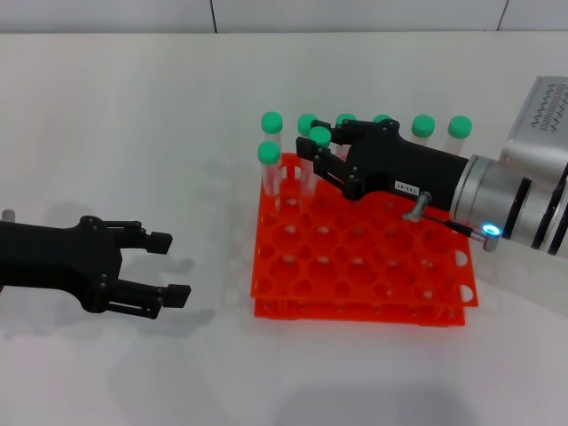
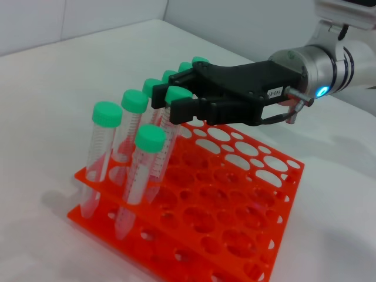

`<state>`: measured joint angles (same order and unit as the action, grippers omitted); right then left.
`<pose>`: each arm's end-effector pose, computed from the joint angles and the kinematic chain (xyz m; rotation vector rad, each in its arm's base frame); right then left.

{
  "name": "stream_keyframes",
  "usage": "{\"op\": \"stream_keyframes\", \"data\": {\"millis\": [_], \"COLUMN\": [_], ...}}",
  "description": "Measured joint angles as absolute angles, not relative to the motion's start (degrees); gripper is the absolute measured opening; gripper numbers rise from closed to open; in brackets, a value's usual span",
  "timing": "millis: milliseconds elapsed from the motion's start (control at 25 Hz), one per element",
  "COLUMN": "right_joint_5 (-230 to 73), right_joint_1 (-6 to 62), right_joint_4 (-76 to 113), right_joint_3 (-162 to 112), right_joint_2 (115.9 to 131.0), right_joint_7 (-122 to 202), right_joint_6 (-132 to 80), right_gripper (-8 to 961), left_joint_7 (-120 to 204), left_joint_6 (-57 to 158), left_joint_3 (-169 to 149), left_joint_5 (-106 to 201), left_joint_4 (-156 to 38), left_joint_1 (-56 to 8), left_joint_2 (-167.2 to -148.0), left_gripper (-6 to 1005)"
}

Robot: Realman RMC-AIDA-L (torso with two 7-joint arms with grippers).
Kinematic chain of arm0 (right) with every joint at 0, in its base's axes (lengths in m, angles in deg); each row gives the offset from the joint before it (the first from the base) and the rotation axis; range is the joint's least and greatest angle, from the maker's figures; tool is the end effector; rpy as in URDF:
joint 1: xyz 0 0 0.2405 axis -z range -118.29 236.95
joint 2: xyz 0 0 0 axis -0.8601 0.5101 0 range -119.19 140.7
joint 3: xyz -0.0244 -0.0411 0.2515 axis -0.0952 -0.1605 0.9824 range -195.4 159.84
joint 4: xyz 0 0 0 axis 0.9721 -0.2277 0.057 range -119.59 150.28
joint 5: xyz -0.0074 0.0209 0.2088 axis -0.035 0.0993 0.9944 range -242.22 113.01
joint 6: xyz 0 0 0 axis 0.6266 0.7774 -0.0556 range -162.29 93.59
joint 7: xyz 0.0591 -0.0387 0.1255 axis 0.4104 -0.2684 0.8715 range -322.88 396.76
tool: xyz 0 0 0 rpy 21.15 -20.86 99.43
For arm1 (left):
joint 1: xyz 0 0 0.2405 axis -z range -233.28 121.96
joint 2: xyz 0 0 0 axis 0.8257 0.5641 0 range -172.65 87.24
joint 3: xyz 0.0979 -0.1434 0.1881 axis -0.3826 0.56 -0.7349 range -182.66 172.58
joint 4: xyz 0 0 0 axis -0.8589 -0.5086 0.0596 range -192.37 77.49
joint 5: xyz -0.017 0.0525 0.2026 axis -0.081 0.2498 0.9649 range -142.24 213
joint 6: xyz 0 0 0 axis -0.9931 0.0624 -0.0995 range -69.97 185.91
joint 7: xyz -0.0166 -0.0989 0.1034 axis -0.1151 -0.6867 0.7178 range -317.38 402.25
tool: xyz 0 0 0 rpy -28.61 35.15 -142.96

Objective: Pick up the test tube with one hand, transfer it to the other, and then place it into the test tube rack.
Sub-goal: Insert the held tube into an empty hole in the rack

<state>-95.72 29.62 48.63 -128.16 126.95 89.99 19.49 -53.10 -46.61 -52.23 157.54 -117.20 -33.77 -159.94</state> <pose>0.1913 0.3495 -0.0844 -2.4975 0.4448 0.9177 -0.2713 0.2845 0.0451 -2.9435 -0.7363 -0.3625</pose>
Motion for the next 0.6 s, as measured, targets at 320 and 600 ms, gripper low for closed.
{"op": "stream_keyframes", "data": {"millis": [320,600], "right_joint_5": [-95.72,-95.72], "right_joint_1": [29.52,29.43], "right_joint_4": [48.64,48.66], "right_joint_3": [-128.26,-128.26], "right_joint_2": [126.94,126.94], "right_joint_7": [90.03,90.03], "right_joint_6": [19.02,18.93], "right_gripper": [268,272], "left_joint_7": [-53.10,-53.10], "left_joint_6": [-46.54,-46.43], "left_joint_3": [-52.18,-52.17], "left_joint_5": [157.57,157.62], "left_joint_4": [-117.20,-117.20], "left_joint_1": [-33.78,-33.78], "left_joint_2": [-159.94,-159.95], "left_gripper": [869,869]}}
